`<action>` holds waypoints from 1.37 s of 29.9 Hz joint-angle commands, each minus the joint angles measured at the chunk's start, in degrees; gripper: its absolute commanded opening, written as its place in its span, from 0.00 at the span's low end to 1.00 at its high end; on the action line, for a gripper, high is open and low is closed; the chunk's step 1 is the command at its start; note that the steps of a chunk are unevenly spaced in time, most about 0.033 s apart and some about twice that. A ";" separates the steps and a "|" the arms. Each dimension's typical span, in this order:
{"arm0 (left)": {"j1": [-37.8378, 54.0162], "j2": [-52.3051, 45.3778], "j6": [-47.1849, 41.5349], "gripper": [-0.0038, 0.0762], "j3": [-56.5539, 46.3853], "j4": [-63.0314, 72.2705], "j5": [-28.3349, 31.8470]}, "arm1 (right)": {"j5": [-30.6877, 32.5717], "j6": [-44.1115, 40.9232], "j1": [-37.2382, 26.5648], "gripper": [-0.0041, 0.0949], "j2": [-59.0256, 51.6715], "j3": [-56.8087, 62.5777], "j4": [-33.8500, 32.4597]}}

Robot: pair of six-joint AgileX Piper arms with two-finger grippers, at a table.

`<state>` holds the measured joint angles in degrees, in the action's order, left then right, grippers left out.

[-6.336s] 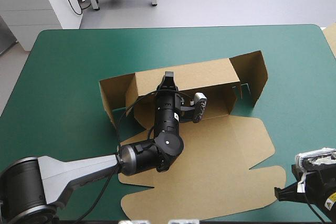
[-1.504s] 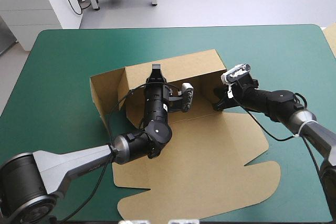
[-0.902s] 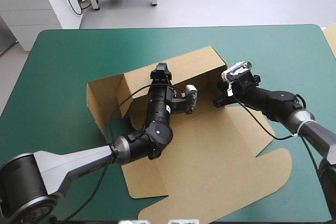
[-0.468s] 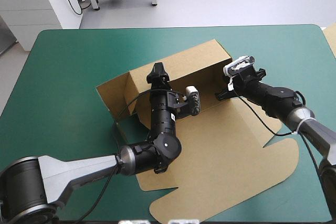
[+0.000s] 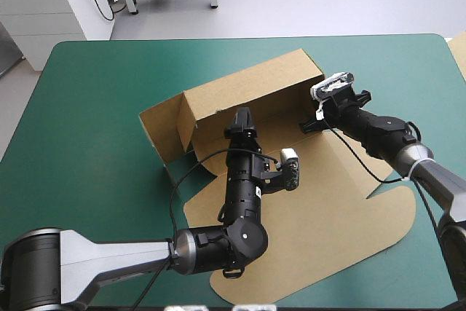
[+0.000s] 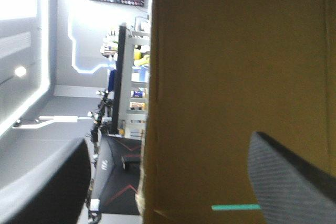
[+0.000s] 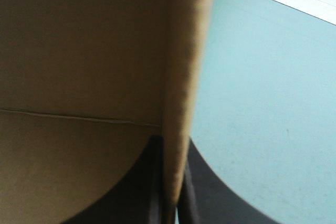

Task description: Fold the box

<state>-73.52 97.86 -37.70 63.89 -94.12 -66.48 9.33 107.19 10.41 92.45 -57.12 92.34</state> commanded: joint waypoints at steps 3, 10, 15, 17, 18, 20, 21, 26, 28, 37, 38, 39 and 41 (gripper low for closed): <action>-0.19 -2.55 12.05 0.06 5.04 12.09 -2.67 | 0.90 0.27 -0.42 0.03 -2.20 -2.02 0.86; 2.43 -6.61 43.44 0.06 17.48 42.88 7.57 | 0.90 0.27 -0.42 0.03 -2.07 -1.95 0.73; 12.92 -7.05 58.04 0.06 29.97 66.45 1.05 | 0.90 0.27 -0.42 0.03 -2.07 -1.95 -0.21; 17.58 -7.44 58.93 0.06 34.11 70.96 -0.45 | 0.90 0.27 -0.42 0.03 -2.07 -1.95 -0.21; 19.49 -7.73 58.93 0.06 35.51 72.69 -0.28 | 0.90 0.27 -0.42 0.03 -2.07 -1.95 -0.21; 24.56 -8.62 59.30 0.06 38.34 77.81 2.32 | 0.48 0.27 -0.42 0.03 -2.07 -1.95 -0.21; 26.69 -8.98 60.19 0.06 39.12 80.44 4.04 | 0.10 0.27 -0.42 0.03 -2.07 -1.95 -0.21; 41.44 -12.49 59.58 0.06 39.89 97.23 9.47 | -1.54 0.27 -0.42 0.03 -1.95 -1.95 -0.21; 47.33 -13.16 59.58 0.06 39.89 102.16 8.19 | -2.28 0.27 -0.42 0.03 -1.69 -1.95 -0.21; 70.33 -13.29 60.53 0.06 33.91 117.08 3.30 | -3.35 0.27 -0.42 0.03 0.38 -1.95 -0.21; 71.89 -13.54 60.81 0.06 32.43 117.51 3.41 | -3.60 0.27 -0.42 0.03 0.59 -1.95 -0.21; 73.26 -13.71 61.09 0.06 30.66 117.72 3.85 | -3.59 0.27 -0.42 0.03 0.88 -1.95 -0.21; 75.48 -14.36 61.31 0.06 27.36 117.88 5.06 | -3.59 0.27 -0.42 0.03 1.26 -1.95 -0.21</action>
<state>-0.56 86.72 23.21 93.59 20.59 -64.59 6.18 106.67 10.41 95.26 -57.19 92.54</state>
